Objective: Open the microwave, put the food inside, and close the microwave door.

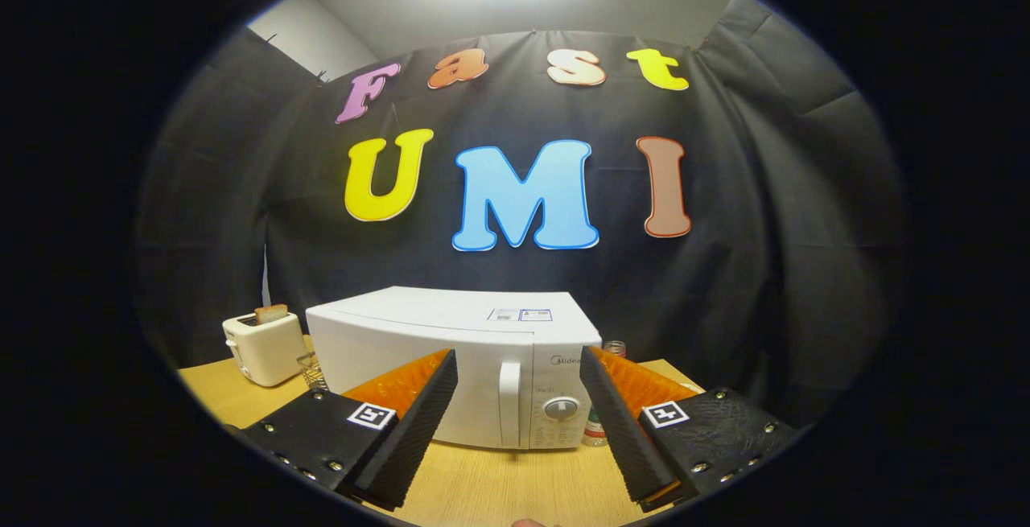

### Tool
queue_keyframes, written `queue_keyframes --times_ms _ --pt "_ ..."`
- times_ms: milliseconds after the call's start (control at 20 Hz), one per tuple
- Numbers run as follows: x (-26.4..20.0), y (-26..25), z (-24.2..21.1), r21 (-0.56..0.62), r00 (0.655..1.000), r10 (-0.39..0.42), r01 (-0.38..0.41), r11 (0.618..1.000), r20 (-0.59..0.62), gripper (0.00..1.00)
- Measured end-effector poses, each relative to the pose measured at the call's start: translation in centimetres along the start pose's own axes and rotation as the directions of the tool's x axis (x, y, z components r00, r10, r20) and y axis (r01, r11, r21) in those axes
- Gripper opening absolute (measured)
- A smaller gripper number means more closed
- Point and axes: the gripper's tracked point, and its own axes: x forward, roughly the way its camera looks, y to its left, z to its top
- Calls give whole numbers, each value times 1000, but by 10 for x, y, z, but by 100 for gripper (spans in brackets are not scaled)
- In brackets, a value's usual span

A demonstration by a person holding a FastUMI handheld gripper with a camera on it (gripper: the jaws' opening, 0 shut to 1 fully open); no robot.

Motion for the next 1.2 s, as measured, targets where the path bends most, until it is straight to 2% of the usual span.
queue_keyframes --times_ms 450,750,850,900,950,1000,1100,1150,1200 --pt "62 13 -73 -32 993 9 -13 999 -120 96" --pt "83 12 -111 8 981 -10 12 1000 -196 96" --pt "87 13 -119 23 977 -10 15 1000 -211 86" --pt "90 11 -122 21 976 -23 28 999 -216 86" --pt "91 9 -123 24 975 -31 37 999 -219 69" --pt "91 11 -123 40 974 -27 37 999 -223 61" --pt "92 8 -125 47 971 -42 54 997 -234 59" --pt "96 9 -127 56 970 -39 54 997 -240 42" --pt "97 8 -129 58 966 -41 58 997 -257 39"
